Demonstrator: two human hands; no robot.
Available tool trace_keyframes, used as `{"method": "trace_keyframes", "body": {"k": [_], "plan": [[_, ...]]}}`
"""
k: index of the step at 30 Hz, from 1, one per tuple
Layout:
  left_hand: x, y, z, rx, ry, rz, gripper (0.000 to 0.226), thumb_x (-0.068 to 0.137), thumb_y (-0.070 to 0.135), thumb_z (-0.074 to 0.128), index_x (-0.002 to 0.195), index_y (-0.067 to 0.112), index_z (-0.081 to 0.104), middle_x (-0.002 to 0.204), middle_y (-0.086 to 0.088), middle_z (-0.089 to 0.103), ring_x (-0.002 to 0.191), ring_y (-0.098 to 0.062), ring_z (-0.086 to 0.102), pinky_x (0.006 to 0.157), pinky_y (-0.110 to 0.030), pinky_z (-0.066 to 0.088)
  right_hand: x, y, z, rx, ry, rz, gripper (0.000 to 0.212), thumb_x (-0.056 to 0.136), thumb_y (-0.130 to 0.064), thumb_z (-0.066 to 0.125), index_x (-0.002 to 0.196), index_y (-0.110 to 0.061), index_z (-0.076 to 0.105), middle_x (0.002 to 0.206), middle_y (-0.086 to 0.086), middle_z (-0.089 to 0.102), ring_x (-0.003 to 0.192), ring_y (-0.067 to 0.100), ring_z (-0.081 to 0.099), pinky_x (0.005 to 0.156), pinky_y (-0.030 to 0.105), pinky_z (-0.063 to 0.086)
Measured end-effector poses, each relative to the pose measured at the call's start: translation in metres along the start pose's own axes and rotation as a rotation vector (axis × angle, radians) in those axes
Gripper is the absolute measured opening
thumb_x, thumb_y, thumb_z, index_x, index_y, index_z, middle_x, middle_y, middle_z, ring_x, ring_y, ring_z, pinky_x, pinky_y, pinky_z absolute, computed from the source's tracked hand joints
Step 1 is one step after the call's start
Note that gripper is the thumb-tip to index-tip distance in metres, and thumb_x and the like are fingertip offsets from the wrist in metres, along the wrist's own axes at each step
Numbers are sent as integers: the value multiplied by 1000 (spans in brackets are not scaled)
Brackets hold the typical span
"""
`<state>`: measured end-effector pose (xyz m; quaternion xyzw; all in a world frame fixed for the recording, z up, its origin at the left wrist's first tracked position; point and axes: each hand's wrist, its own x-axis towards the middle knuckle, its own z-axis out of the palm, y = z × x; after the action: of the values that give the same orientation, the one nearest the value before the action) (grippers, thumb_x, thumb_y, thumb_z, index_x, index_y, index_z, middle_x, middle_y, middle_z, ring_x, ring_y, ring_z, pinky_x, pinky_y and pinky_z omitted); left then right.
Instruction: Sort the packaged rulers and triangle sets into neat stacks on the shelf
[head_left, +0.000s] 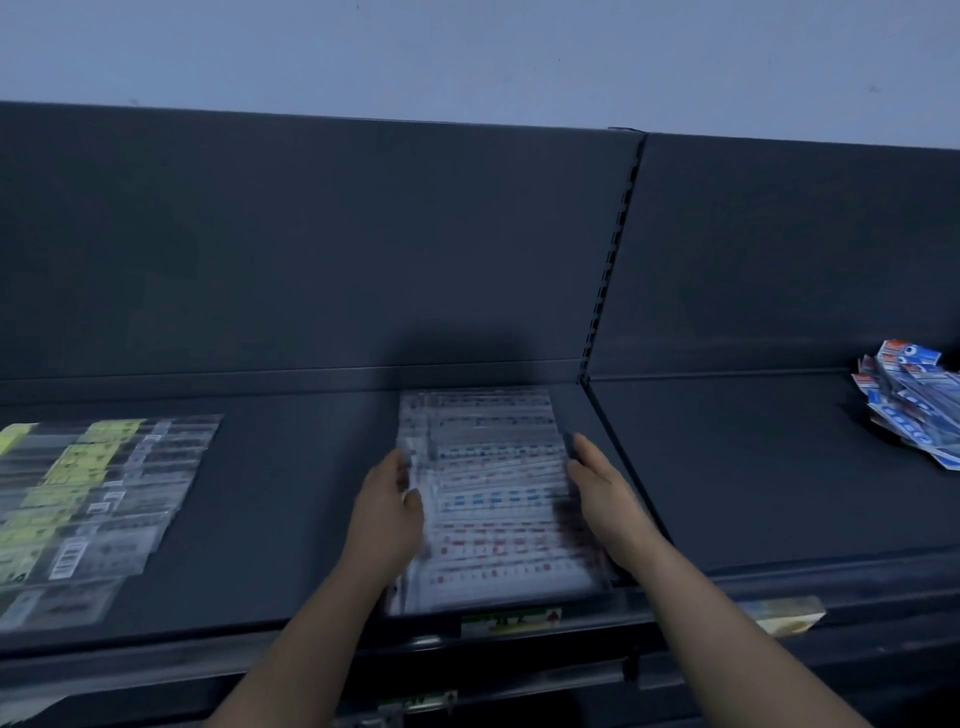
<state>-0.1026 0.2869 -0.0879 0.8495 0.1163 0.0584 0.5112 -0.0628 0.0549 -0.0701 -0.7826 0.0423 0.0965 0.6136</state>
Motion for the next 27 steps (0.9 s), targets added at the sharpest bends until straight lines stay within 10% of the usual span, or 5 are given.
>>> {"method": "trace_keyframes", "body": {"k": [13,27], "plan": [[-29,4,-5,136,20,130,47,100,10,41,146,11,32,149,-3,33,127,-14,38,104,-23,30,-33,1,0,-441,-73,-161,47,104,-19,32,149,-12,22,151,0,27,129,7,30,103,15,17],[-43,9,-6,647,30,192,45,100,34,42,141,15,45,152,-3,37,139,-21,34,112,-33,26,-32,16,-3,-1035,-126,-319,58,103,-42,25,152,-11,17,161,3,6,148,21,3,121,36,6]]}}
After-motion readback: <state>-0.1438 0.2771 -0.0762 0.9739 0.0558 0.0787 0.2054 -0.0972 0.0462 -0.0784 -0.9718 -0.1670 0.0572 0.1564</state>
